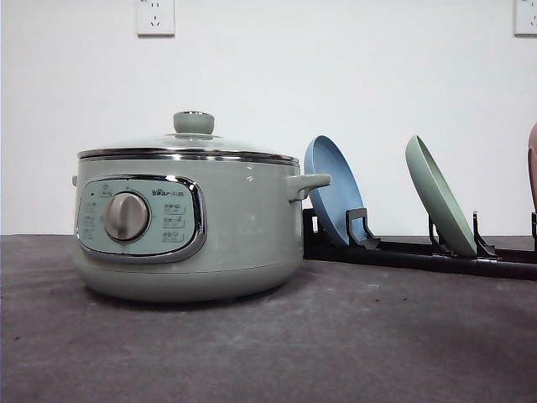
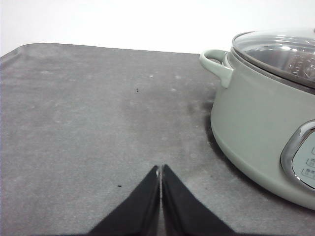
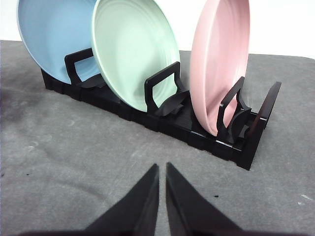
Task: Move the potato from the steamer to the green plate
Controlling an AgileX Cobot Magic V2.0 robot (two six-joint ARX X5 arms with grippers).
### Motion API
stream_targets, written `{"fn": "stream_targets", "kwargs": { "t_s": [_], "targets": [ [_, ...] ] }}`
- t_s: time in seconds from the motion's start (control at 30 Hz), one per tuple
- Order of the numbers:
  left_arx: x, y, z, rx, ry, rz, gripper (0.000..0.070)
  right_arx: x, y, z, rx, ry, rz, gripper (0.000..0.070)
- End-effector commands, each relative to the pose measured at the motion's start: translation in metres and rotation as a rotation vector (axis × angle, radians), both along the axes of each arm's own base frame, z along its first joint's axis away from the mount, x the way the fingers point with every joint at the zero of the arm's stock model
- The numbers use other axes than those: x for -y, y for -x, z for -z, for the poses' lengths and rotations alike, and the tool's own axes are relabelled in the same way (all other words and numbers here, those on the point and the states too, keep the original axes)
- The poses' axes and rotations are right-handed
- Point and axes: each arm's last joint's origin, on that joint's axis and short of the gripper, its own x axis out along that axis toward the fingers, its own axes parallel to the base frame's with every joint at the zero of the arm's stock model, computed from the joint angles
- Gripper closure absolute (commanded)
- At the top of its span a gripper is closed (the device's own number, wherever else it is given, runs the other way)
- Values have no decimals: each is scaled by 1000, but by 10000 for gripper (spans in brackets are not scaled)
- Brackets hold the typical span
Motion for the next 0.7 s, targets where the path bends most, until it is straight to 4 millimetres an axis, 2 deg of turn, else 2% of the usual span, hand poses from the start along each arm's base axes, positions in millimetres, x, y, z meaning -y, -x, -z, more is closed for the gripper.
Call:
{"fn": "stream_targets", "kwargs": {
  "t_s": [0.0, 0.13, 0.27, 0.37, 0.53, 0.67],
  "targets": [
    [0, -1, 7, -23, 4, 3, 700, 0, 0, 1, 4, 4, 2, 687],
    [0, -1, 7, -25, 66, -7, 700, 0, 0, 1, 3, -10, 0, 687],
    [0, -1, 7, -22, 154, -15, 700, 0, 0, 1, -6, -158, 11, 688],
    [2, -1, 3, 6, 185, 27, 700, -1, 0, 0, -12, -207, -23, 693],
    [2, 0, -16, 83, 314, 36, 699, -2, 1, -10, 3, -335, -22, 694],
    [3, 2, -37, 141, 420, 46, 699, -4, 6, -30, 49, -406, -47, 695]
  ]
}}
